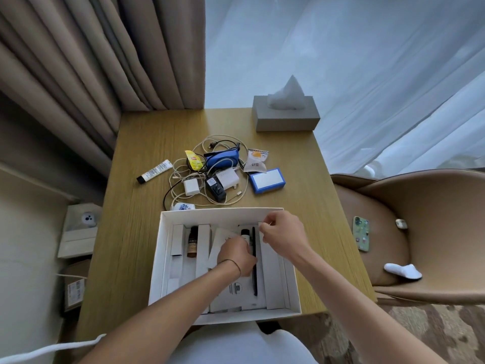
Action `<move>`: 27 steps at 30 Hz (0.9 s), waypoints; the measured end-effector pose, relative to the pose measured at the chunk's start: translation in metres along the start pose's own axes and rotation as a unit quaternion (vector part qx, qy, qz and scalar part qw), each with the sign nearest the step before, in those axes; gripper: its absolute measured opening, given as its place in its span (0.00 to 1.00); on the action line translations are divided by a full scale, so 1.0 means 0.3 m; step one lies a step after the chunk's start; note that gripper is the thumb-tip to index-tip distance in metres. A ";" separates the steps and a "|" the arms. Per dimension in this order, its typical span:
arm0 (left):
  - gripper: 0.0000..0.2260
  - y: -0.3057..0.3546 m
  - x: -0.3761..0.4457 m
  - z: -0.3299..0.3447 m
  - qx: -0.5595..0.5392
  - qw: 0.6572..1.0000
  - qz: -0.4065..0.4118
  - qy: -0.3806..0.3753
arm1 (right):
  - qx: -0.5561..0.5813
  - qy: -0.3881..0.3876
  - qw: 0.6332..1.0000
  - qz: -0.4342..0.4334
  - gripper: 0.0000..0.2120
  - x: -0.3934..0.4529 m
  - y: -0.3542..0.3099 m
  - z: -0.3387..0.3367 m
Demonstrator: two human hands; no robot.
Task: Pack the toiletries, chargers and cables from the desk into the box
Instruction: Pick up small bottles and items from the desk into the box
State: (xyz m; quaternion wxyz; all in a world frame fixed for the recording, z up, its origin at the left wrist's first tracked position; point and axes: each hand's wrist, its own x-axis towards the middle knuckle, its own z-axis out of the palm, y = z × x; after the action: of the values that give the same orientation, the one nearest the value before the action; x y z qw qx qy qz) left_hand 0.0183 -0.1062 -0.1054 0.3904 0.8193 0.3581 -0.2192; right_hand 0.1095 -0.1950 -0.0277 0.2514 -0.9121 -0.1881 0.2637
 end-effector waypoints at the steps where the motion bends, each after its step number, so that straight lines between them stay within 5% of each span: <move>1: 0.09 -0.002 0.000 0.000 0.005 1.000 0.002 0.001 | 0.000 -0.001 1.000 -0.003 0.09 0.002 0.002 -0.001; 13: 0.06 0.079 -0.131 -0.248 -0.029 0.983 0.130 0.124 | 0.037 0.025 0.998 -0.048 0.07 0.197 -0.052 -0.157; 20: 0.04 0.129 -0.110 -0.408 -0.055 0.970 0.166 0.171 | -0.077 -0.093 0.990 -0.074 0.08 0.400 -0.030 -0.140; 27: 0.05 0.113 -0.047 -0.452 -0.071 0.969 0.144 0.190 | -0.219 -0.218 0.943 -0.127 0.16 0.507 0.050 -0.039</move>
State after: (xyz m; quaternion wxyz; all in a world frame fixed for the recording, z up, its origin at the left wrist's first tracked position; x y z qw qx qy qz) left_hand 0.0456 -0.0188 0.0010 0.4000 0.8591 0.3183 0.0249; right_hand 0.2395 -0.1390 -0.0864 0.0301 -0.8332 -0.4057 0.3745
